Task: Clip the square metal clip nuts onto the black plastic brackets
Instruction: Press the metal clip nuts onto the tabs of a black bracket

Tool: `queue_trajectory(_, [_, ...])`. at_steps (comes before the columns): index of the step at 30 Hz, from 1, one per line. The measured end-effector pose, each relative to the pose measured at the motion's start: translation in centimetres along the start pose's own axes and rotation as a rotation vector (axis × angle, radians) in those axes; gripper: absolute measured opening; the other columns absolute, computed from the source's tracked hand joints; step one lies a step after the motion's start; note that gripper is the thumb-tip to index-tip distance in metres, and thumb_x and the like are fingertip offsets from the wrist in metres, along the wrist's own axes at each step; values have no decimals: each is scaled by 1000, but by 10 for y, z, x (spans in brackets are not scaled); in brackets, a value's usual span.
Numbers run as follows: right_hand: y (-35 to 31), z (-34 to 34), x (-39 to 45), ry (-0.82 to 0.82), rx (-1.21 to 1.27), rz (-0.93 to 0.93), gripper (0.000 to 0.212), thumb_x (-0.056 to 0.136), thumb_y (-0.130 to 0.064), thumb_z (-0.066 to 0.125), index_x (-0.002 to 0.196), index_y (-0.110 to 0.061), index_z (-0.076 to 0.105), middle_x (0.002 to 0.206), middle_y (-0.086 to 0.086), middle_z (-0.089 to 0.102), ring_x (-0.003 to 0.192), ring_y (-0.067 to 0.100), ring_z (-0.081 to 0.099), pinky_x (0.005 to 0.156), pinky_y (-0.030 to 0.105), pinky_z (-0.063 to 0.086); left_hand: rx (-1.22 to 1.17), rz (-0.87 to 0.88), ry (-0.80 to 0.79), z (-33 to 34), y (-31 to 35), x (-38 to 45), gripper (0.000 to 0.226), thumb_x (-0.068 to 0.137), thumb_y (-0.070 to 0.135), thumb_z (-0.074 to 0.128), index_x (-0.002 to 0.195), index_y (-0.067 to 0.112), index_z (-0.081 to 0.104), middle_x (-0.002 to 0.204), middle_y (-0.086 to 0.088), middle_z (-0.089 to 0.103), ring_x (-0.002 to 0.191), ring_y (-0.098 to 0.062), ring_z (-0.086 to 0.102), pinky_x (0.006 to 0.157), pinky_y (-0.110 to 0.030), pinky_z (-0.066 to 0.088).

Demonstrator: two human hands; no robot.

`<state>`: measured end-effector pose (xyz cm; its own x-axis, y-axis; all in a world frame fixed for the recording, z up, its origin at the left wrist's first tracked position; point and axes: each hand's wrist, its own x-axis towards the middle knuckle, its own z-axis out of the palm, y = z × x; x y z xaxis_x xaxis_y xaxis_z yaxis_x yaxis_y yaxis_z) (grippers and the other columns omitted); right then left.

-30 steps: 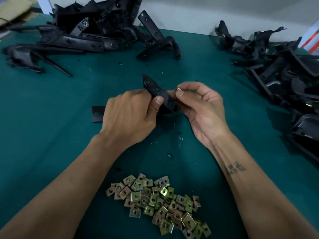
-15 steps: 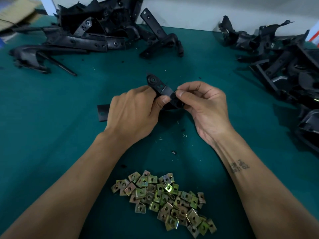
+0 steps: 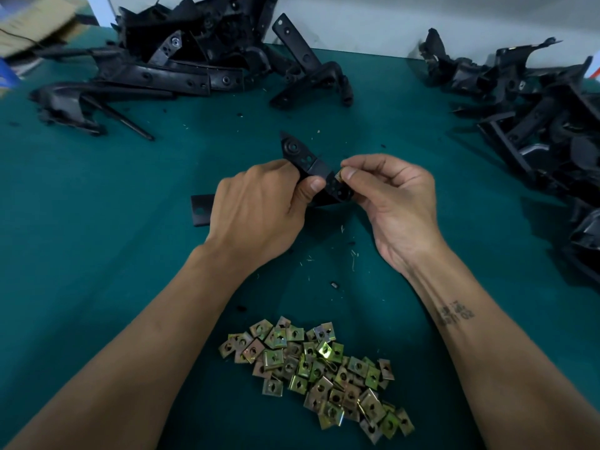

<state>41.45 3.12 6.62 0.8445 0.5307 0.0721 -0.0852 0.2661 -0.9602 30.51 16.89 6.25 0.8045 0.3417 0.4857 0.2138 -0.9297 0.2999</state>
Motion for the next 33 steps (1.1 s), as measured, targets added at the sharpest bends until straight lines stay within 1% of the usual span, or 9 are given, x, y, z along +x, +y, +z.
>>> queue_trajectory(4, [0, 1, -1, 11, -2, -3, 19, 86, 13, 69, 83, -5, 73, 76, 6, 73, 77, 16, 67, 87, 32, 55, 7, 2, -10, 1, 0, 0, 60, 99, 62, 18, 76, 15, 47, 76, -1, 58, 68, -35, 56, 52, -35, 31])
queue_trajectory(12, [0, 2, -1, 26, -56, -27, 22, 84, 11, 71, 80, -9, 74, 74, 4, 73, 75, 15, 65, 82, 30, 55, 5, 4, -5, 0, 0, -1, 56, 99, 61, 19, 75, 17, 44, 76, -1, 59, 67, -35, 57, 52, -34, 29])
queue_trajectory(17, [0, 1, -1, -17, -87, -47, 19, 77, 3, 76, 74, -16, 79, 75, 3, 73, 77, 20, 61, 78, 26, 55, -21, 5, 14, 0, -1, -1, 51, 100, 59, 23, 76, 19, 45, 77, 1, 60, 69, -35, 58, 54, -33, 28])
queue_trajectory(21, [3, 0, -3, -31, -167, -123, 21, 79, -1, 79, 75, -22, 81, 74, -1, 74, 72, 11, 62, 74, 21, 54, -18, -21, 20, 0, -2, -1, 50, 100, 57, 25, 74, 18, 42, 75, 0, 60, 68, -36, 57, 54, -34, 26])
queue_trajectory(23, [4, 0, -4, -32, -180, -134, 20, 79, -2, 79, 75, -22, 80, 75, -1, 75, 71, 9, 64, 74, 21, 54, -9, -25, 22, 0, -3, -2, 49, 101, 55, 27, 73, 18, 41, 71, 2, 55, 66, -36, 56, 55, -34, 27])
queue_trajectory(25, [4, 1, -4, -20, -166, -113, 19, 77, -3, 80, 74, -22, 80, 75, -1, 74, 73, 12, 64, 76, 23, 54, 1, -20, 29, 0, -3, -2, 47, 102, 53, 30, 73, 18, 42, 69, 6, 49, 65, -36, 56, 55, -33, 27])
queue_trajectory(26, [4, 2, -3, -13, -155, -95, 18, 76, -4, 80, 73, -22, 80, 75, -1, 74, 75, 14, 64, 78, 24, 54, 8, -17, 32, 0, -2, -2, 47, 103, 52, 31, 74, 17, 44, 70, 6, 50, 65, -36, 56, 55, -33, 26])
queue_trajectory(30, [6, 5, -5, -38, -112, -58, 16, 74, -2, 77, 69, -17, 78, 76, 0, 73, 77, 17, 64, 81, 29, 53, 38, 1, 43, -1, -2, -2, 53, 102, 53, 27, 80, 13, 55, 77, 1, 63, 68, -35, 58, 56, -34, 26])
queue_trajectory(33, [5, 9, -9, -91, -38, -41, 15, 76, 2, 71, 70, -11, 74, 81, 7, 71, 81, 23, 65, 85, 35, 52, 3, -11, 60, -3, -2, -2, 45, 103, 48, 34, 74, 15, 45, 69, 2, 54, 65, -37, 55, 56, -34, 25])
